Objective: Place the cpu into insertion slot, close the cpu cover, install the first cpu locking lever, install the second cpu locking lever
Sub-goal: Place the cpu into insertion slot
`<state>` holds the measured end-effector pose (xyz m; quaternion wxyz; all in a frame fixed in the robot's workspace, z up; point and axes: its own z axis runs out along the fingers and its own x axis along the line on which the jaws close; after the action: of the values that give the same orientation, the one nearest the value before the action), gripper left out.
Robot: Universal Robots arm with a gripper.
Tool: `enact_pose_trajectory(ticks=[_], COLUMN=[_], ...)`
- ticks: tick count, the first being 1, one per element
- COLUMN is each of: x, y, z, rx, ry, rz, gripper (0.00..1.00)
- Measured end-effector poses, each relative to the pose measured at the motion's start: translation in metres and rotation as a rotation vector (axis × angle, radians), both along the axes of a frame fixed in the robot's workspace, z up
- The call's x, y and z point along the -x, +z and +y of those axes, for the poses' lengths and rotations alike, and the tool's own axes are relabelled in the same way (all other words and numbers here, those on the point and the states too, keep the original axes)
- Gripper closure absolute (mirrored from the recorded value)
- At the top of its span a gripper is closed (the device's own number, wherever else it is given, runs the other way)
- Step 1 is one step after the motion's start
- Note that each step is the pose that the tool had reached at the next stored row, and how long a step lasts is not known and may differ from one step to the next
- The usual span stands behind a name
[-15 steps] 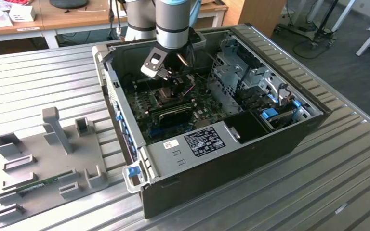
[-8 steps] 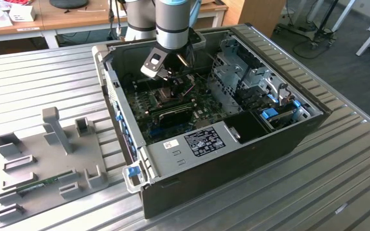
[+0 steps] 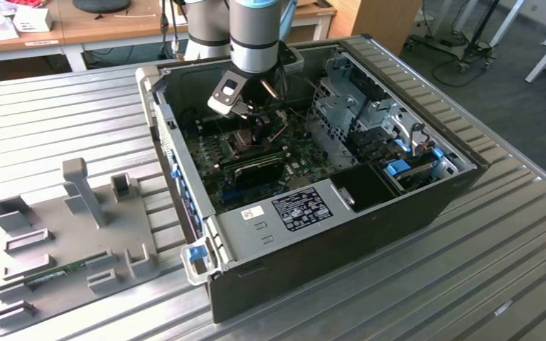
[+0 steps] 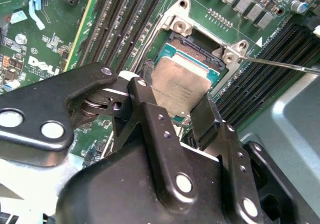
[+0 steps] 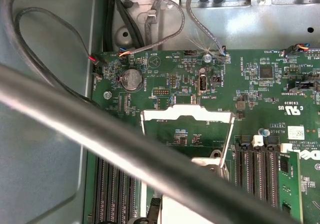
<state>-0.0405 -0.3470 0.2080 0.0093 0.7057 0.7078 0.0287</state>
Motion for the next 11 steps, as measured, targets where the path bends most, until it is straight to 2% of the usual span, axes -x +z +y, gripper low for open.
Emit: enact_pose_trajectory(ticks=[11], x=[0.0002], y=[-0.0045], z=[0.0], rx=[0.0001], ry=[0.0], rz=[0.0001], gripper=[0.46])
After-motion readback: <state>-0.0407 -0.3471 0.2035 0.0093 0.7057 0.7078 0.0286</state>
